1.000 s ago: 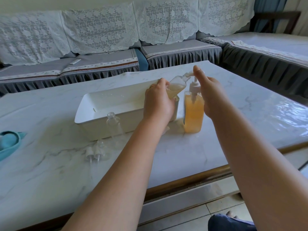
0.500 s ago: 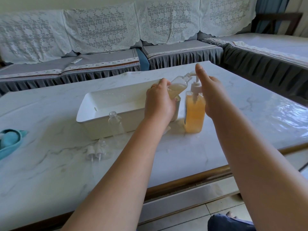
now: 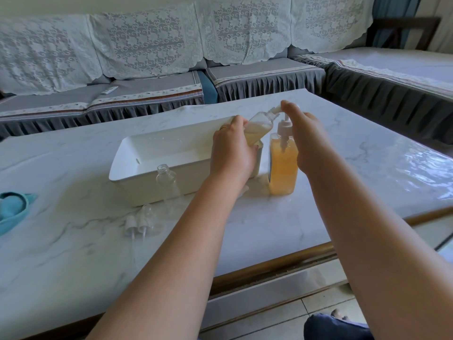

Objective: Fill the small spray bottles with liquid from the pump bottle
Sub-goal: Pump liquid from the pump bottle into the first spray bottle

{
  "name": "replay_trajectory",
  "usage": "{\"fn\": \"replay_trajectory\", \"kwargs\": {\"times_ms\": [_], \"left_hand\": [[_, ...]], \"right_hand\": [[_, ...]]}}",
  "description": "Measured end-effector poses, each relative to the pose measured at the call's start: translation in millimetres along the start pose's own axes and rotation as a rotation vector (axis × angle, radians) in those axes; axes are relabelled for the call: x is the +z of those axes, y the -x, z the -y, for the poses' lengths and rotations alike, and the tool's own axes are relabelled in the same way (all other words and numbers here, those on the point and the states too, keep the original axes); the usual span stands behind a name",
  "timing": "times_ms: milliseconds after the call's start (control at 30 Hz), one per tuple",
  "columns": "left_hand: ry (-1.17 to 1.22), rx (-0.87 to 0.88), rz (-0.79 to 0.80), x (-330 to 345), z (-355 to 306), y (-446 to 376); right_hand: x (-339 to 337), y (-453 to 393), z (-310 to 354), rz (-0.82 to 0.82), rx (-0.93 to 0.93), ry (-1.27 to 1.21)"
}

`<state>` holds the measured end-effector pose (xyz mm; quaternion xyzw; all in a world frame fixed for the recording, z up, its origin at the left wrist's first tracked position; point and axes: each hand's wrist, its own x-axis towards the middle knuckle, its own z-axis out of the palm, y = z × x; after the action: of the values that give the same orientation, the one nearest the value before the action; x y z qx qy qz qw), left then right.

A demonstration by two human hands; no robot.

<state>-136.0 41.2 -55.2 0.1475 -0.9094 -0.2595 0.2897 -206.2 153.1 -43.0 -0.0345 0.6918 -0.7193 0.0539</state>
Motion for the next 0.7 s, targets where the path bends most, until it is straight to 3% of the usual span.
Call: {"fn": "replay_trajectory", "kwargs": {"times_ms": [400,700], "left_hand": [[-0.002,-0.003,-0.008,-2,-1,0],[-0.022,-0.009,0.017,1,2,1]], "right_hand": [[0,18,11,0.018,0.042,0.023],[5,-5,-7,-0.061,-0.087,-0.033]]}}
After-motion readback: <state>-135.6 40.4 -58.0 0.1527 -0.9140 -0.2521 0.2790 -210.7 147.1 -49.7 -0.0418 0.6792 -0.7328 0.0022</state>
